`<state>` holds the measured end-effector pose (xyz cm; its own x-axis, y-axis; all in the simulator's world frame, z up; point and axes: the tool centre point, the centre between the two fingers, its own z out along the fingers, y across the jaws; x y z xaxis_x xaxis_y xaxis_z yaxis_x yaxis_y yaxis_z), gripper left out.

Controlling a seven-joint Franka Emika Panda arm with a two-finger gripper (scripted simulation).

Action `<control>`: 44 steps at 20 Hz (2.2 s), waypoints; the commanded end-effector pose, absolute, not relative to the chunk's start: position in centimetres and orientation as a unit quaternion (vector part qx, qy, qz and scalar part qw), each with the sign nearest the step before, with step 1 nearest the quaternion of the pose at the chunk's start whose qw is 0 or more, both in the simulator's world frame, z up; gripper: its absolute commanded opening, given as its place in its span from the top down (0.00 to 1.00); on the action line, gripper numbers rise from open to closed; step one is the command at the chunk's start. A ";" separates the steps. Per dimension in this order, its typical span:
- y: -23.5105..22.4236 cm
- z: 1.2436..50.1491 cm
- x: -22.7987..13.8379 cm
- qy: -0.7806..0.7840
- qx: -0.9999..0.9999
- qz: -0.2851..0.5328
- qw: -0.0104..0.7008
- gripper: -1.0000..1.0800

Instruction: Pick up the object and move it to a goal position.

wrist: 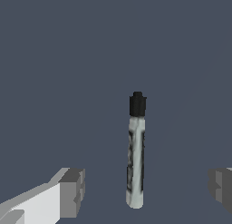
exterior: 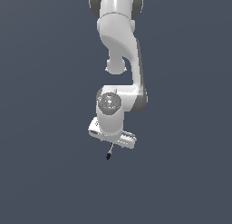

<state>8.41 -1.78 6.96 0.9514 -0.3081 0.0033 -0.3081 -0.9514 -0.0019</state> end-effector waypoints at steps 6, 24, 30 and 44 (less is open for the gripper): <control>-2.1 6.1 8.7 0.169 -0.986 0.000 0.000 0.04; -2.1 1.0 8.7 0.170 -0.985 0.000 0.000 0.04; -2.1 1.0 8.7 0.170 -0.985 0.000 0.000 1.00; -0.7 1.7 7.9 0.171 -0.985 0.000 0.000 1.00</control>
<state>8.09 -1.13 1.44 0.9415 -0.3369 -0.0010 -0.3369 -0.9415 0.0006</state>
